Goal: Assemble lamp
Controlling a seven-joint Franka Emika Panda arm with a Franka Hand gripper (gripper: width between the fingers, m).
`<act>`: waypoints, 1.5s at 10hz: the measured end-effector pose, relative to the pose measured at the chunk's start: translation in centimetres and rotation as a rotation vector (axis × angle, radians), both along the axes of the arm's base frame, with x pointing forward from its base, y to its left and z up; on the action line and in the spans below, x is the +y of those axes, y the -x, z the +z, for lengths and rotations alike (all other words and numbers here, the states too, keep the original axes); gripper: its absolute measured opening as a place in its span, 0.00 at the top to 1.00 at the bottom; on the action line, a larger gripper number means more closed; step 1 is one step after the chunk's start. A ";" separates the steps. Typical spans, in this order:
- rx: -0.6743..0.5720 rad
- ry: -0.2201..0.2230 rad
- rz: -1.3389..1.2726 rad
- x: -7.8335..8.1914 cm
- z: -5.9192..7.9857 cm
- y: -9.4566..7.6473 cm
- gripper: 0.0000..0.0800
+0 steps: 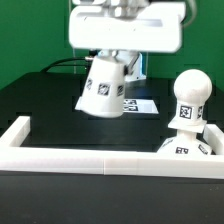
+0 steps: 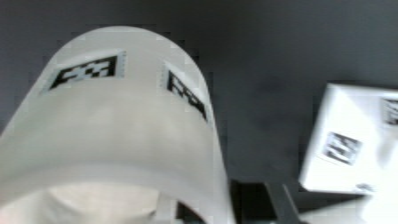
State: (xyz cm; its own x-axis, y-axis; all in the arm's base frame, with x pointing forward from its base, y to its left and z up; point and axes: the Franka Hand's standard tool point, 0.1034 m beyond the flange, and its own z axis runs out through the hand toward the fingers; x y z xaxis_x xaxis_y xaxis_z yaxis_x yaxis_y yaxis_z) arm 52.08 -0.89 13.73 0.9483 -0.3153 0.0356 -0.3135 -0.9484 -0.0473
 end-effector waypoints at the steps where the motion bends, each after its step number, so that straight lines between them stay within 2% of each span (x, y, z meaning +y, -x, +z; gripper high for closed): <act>1: 0.000 -0.016 -0.022 1.6 2.0 -1.4 0.94; 2: 0.007 -0.022 -0.028 2.7 3.6 -2.7 0.94; 4: 0.015 -0.016 -0.002 3.4 6.2 -5.0 0.94; 9: 0.008 -0.017 -0.002 3.5 5.9 -4.9 0.94; 12: -0.001 -0.032 -0.013 5.6 8.1 -5.7 0.94; 15: 0.000 -0.047 -0.046 9.0 10.1 -6.6 0.94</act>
Offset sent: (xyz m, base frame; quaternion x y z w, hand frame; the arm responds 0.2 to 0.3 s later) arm 0.0458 0.0049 0.0585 -0.0581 -0.0232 -0.0173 0.9979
